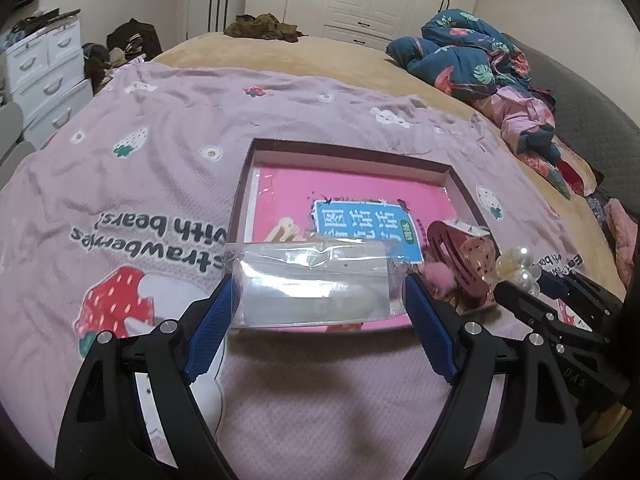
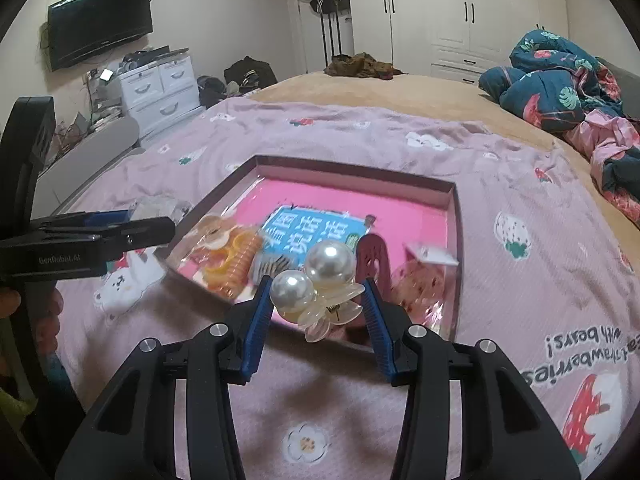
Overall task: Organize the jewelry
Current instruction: 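Carry the pearl clip and clear packet over the box with both tools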
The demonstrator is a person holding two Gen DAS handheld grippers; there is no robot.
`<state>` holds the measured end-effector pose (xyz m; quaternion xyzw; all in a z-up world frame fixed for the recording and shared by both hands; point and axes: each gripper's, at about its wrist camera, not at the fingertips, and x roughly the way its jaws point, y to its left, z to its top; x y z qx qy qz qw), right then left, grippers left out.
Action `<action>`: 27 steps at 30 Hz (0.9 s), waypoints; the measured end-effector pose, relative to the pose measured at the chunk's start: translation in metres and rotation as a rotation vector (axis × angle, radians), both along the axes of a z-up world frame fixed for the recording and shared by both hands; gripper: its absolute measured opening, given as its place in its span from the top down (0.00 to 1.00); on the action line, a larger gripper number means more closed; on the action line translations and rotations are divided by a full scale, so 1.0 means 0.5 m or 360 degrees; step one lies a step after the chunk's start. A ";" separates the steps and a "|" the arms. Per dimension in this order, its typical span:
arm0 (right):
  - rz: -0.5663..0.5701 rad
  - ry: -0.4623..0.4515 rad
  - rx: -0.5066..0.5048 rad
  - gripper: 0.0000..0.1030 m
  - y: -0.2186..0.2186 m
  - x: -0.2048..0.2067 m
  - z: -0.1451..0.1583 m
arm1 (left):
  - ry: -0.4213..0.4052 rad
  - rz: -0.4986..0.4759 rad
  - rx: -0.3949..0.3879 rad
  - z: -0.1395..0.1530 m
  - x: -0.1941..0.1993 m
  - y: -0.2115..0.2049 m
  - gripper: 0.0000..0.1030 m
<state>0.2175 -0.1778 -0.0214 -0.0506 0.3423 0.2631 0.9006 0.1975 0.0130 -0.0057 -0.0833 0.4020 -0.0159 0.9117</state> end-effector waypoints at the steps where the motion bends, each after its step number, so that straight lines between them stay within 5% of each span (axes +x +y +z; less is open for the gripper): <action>1: -0.0006 -0.0005 -0.0002 0.58 -0.001 0.004 0.003 | 0.0000 -0.0005 0.0003 0.001 0.004 -0.003 0.27; 8: -0.0064 -0.0025 -0.0017 0.58 -0.023 0.044 0.011 | 0.0005 -0.0051 0.0025 0.001 0.049 -0.030 0.27; 27: 0.0021 0.0146 -0.0125 0.57 0.056 0.084 -0.097 | 0.0138 -0.0021 0.0049 -0.081 0.101 -0.009 0.26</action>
